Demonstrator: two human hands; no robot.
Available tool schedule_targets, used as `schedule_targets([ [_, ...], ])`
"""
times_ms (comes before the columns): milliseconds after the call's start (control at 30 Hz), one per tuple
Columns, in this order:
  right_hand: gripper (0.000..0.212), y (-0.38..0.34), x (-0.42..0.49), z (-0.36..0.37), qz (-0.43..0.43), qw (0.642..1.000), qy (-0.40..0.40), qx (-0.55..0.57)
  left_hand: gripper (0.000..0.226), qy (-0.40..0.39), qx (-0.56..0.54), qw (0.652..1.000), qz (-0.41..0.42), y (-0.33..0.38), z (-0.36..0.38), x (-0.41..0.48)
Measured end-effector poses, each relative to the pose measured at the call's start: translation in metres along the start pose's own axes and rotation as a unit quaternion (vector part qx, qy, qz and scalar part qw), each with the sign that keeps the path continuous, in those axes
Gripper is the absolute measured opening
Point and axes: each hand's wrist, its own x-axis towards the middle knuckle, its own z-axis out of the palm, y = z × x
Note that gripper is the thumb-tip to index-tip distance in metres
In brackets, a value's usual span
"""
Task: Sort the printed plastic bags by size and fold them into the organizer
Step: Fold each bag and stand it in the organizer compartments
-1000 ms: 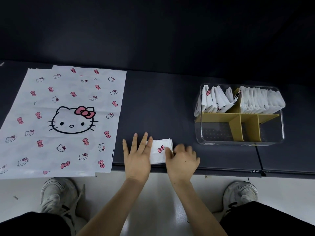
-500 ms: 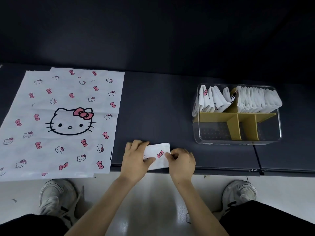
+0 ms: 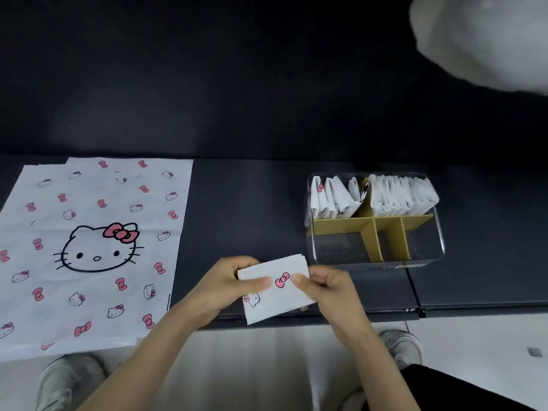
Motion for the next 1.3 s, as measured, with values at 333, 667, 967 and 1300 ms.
schedule_targets([
  [333,0.036,-0.050,0.004,-0.119,-0.113,0.905,0.382,-0.152,0.023,0.258,0.346,0.850,0.302,0.067,0.093,0.105],
  [667,0.043,-0.059,0.032,-0.154,-0.120,0.871,0.419,-0.227,0.039,0.034,0.587,0.747,0.312,0.081,0.112,0.195],
  [967,0.043,-0.076,0.077,-0.127,-0.181,0.844,0.377,-0.337,0.039,0.145,0.493,0.793,0.328,0.041,0.088,0.175],
  [1300,0.027,-0.081,0.142,-0.084,-0.146,0.755,0.281,-0.575,0.037,0.183,0.443,0.800,0.362,0.030,0.084,0.175],
])
